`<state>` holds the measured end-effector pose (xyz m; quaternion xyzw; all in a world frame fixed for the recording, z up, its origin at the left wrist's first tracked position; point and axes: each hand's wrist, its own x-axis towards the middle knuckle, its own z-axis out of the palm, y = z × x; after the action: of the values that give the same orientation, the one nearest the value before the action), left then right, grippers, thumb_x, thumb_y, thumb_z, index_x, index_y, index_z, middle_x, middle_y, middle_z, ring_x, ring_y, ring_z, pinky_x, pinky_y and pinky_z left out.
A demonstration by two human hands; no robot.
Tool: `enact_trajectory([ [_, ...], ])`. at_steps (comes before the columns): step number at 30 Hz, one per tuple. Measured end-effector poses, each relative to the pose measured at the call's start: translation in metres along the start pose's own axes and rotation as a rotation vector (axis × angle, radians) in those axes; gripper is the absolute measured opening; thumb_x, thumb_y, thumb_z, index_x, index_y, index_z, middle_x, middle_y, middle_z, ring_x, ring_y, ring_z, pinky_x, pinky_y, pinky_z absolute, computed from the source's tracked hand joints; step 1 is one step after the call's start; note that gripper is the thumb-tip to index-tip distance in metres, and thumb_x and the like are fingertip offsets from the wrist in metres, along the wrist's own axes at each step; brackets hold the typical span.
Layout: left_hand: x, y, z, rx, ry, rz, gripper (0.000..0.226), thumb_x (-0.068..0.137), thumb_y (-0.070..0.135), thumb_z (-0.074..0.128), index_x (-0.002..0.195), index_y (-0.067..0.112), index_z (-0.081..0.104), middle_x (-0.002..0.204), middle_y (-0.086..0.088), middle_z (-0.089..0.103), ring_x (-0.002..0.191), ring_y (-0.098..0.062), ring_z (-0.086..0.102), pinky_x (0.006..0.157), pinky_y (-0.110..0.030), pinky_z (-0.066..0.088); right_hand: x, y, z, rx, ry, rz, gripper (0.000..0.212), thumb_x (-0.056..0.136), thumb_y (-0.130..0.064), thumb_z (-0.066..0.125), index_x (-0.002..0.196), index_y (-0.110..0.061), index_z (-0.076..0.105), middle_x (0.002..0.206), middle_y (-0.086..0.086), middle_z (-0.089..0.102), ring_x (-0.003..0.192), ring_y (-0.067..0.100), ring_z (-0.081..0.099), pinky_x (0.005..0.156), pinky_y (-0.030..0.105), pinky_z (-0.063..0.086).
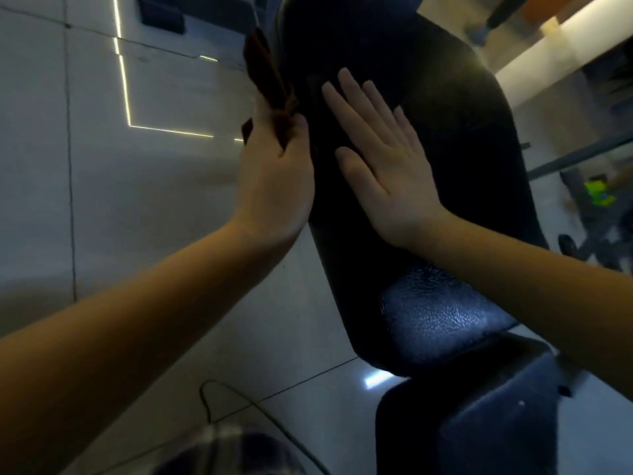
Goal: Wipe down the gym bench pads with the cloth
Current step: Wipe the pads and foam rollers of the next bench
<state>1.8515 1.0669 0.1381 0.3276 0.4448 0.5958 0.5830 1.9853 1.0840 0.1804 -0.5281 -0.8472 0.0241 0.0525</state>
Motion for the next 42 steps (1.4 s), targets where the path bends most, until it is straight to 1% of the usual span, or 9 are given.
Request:
enact_trajectory([
  [3,-0.018,-0.010,0.000,0.007,-0.040,0.042,0.063,0.091,0.029,0.039,0.152,0.018,0.032,0.137,0.002,0.056,0.123,-0.005,0.055,0.108,-0.034,0.044,0.000,0.001,0.001,-0.002,0.014,-0.010,0.060,0.096,-0.041,0.024,0.154,-0.026,0.021,0.163,-0.004,0.013,0.150,0.014,0.005,0.122,0.042,0.003],
  [8,-0.072,-0.036,0.009,0.115,-0.074,0.107,0.067,0.095,0.026,0.037,0.158,0.023,0.014,0.156,-0.012,0.037,0.141,-0.031,0.038,0.113,-0.048,0.037,-0.001,0.003,0.001,-0.030,0.012,-0.022,0.060,0.098,-0.040,0.021,0.154,-0.021,0.021,0.163,0.000,0.014,0.151,0.018,0.005,0.121,0.044,0.004],
  [18,-0.129,-0.048,-0.007,0.132,-0.357,0.074,0.082,0.097,-0.002,0.047,0.155,0.028,-0.001,0.165,0.000,0.008,0.148,-0.005,0.012,0.116,-0.009,0.016,0.001,-0.009,-0.007,-0.081,-0.052,0.032,0.057,0.100,-0.037,0.019,0.155,-0.023,0.015,0.164,-0.001,0.009,0.151,0.019,0.002,0.121,0.046,0.003],
  [21,-0.122,-0.045,0.004,0.148,-0.310,0.113,0.081,0.099,0.009,0.054,0.157,0.019,-0.001,0.165,0.002,-0.011,0.142,0.009,-0.002,0.106,0.004,0.006,-0.002,-0.018,-0.012,-0.121,-0.098,0.107,0.057,0.100,-0.038,0.018,0.155,-0.026,0.012,0.164,-0.002,0.005,0.150,0.017,0.002,0.121,0.045,0.006],
  [24,-0.097,-0.045,0.012,0.139,-0.207,0.167,0.081,0.100,0.024,0.054,0.158,0.016,-0.002,0.165,-0.002,-0.015,0.145,0.002,-0.002,0.104,0.004,0.005,-0.042,-0.019,-0.012,0.013,-0.109,0.213,0.056,0.100,-0.039,0.020,0.154,-0.026,0.013,0.163,-0.001,0.006,0.150,0.016,0.001,0.122,0.040,0.002],
  [27,-0.070,-0.039,0.015,0.153,-0.107,0.113,0.075,0.102,0.028,0.050,0.158,0.023,0.000,0.166,-0.001,-0.011,0.151,-0.012,-0.003,0.096,0.009,0.001,-0.104,-0.016,-0.003,0.012,-0.022,0.251,0.051,0.101,-0.041,0.019,0.151,-0.031,0.013,0.162,-0.005,0.008,0.149,0.011,0.003,0.122,0.038,0.004],
  [31,-0.043,-0.024,0.016,0.086,0.018,0.046,0.063,0.104,0.027,0.046,0.158,0.025,0.013,0.166,-0.001,0.006,0.149,-0.009,0.006,0.082,0.016,0.000,-0.115,-0.013,0.005,-0.006,0.057,0.295,0.053,0.098,-0.042,0.017,0.150,-0.031,0.018,0.160,-0.007,0.014,0.148,0.008,0.006,0.122,0.043,0.008],
  [35,-0.070,-0.040,0.014,0.032,0.038,0.123,0.054,0.104,0.024,0.043,0.155,0.027,0.026,0.164,0.001,0.020,0.148,-0.011,0.019,0.111,-0.006,0.019,-0.115,-0.013,0.006,-0.002,0.084,0.286,0.053,0.098,-0.040,0.020,0.151,-0.029,0.019,0.161,-0.006,0.017,0.148,0.008,0.008,0.121,0.047,0.011],
  [42,-0.177,-0.109,-0.003,0.063,-0.363,0.289,0.067,0.096,0.024,0.041,0.154,0.042,0.014,0.165,0.013,0.000,0.150,-0.018,0.020,0.117,-0.037,0.034,-0.115,-0.013,0.007,0.009,0.083,0.292,0.052,0.097,-0.040,0.019,0.149,-0.033,0.018,0.161,-0.008,0.015,0.149,0.008,0.007,0.122,0.044,0.009],
])
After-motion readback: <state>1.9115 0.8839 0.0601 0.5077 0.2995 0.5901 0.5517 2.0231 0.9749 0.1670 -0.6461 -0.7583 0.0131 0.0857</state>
